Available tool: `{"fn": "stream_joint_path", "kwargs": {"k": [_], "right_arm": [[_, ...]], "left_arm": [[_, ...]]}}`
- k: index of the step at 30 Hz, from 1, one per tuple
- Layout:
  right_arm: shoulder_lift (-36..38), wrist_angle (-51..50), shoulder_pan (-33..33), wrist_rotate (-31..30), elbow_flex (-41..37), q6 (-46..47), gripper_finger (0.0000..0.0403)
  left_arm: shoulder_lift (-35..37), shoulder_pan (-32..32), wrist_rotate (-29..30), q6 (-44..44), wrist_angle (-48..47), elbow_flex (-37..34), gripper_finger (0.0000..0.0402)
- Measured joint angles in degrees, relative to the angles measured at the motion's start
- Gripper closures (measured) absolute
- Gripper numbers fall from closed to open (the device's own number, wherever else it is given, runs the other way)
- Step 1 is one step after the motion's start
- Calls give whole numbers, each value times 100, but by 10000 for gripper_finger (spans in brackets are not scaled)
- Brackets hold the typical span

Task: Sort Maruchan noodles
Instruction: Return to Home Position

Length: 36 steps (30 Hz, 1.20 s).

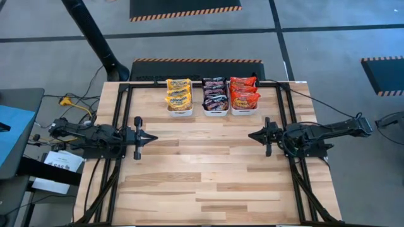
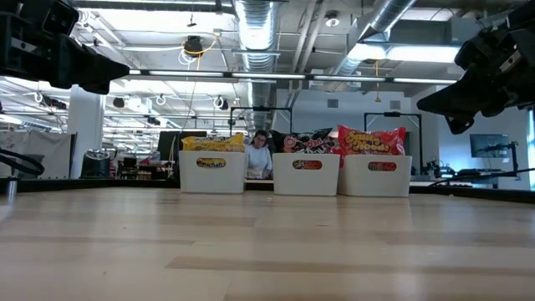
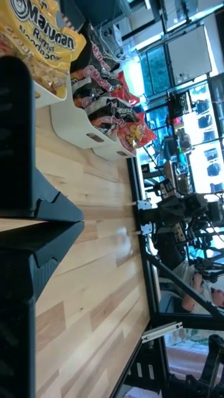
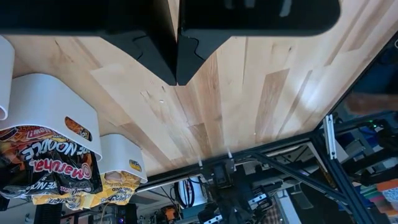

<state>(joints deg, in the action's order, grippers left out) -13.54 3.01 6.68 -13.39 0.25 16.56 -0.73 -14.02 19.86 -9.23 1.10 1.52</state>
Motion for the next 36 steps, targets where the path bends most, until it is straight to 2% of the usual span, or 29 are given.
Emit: {"fn": "stream_joint_path", "kwargs": {"k": [36], "right_arm": [[2, -2, 0, 2, 2, 0, 374]], "left_arm": [[-2, -70, -2, 2, 0, 2, 401]]}}
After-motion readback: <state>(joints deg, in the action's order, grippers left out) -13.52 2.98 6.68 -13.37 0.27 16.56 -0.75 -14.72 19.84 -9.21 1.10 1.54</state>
